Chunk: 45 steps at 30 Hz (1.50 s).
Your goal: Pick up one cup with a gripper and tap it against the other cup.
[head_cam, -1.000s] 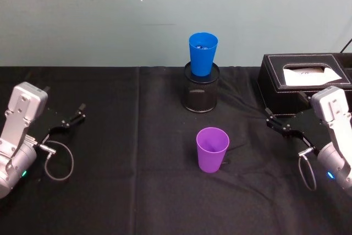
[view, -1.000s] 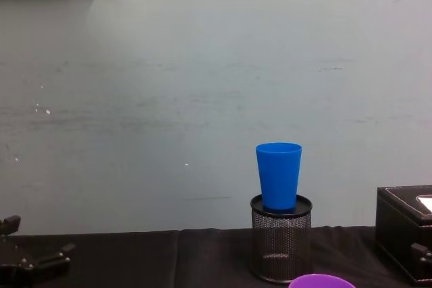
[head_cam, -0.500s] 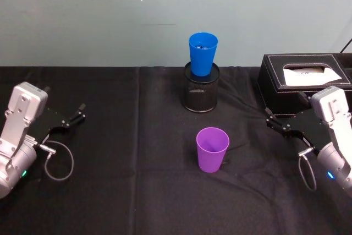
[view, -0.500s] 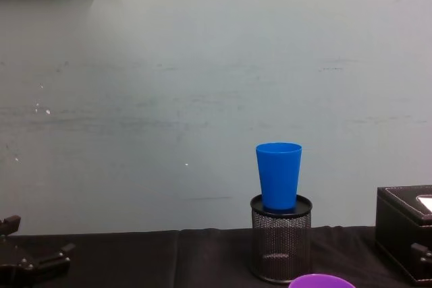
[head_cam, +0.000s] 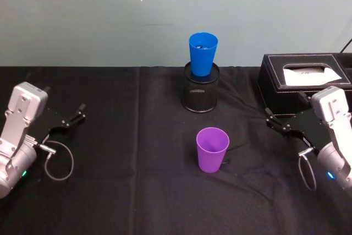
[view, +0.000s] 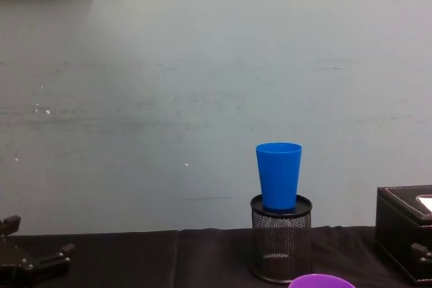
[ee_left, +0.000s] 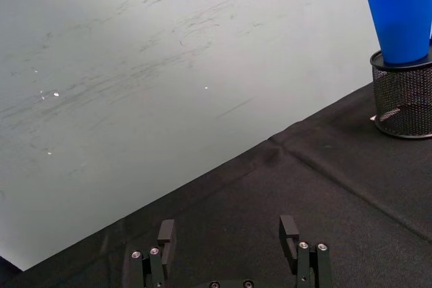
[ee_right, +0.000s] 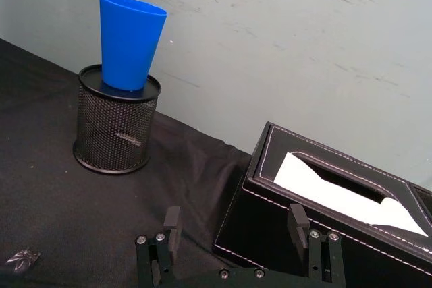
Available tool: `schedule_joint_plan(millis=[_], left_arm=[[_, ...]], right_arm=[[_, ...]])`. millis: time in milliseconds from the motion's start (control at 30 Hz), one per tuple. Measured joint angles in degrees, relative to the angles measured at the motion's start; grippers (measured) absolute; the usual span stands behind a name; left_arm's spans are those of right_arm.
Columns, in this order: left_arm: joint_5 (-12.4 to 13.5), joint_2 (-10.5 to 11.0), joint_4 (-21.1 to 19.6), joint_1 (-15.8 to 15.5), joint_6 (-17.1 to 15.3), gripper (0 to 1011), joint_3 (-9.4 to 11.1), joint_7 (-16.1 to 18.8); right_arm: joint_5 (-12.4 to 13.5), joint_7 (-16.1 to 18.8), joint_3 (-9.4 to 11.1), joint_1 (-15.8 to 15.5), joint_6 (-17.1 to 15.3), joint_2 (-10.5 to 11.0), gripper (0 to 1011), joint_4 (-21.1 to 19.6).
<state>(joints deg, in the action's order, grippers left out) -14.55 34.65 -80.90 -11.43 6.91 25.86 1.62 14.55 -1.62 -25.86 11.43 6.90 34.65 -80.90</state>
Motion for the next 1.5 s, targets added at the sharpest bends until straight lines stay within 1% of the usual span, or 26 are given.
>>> schedule_joint_plan(millis=[1067, 1167, 1300, 1433, 1467, 1500], left_arm=[[0.0, 0.0, 0.0, 0.0, 0.0, 1000, 0.0, 0.0], [0.0, 0.0, 0.0, 0.0, 0.0, 1000, 0.0, 0.0], [0.0, 0.0, 0.0, 0.0, 0.0, 1000, 0.0, 0.0], [0.0, 0.0, 0.0, 0.0, 0.0, 1000, 0.0, 0.0], [0.0, 0.0, 0.0, 0.0, 0.0, 1000, 0.0, 0.0], [0.0, 0.0, 0.0, 0.0, 0.0, 1000, 0.0, 0.0]], right_arm=[[0.0, 0.0, 0.0, 0.0, 0.0, 0.0, 1003, 0.0], [-0.1, 0.1, 0.6, -0.8, 0.8, 0.2, 1003, -1.0], [0.8, 2.0, 1.5, -2.4, 2.2, 1.0, 1003, -2.4], [2.7, 5.1, 2.4, -4.3, 3.9, 1.9, 1003, -3.3], [4.0, 7.1, 2.8, -5.2, 4.8, 2.4, 1003, -3.5], [4.7, 8.2, 2.9, -5.6, 5.3, 2.6, 1002, -3.6]])
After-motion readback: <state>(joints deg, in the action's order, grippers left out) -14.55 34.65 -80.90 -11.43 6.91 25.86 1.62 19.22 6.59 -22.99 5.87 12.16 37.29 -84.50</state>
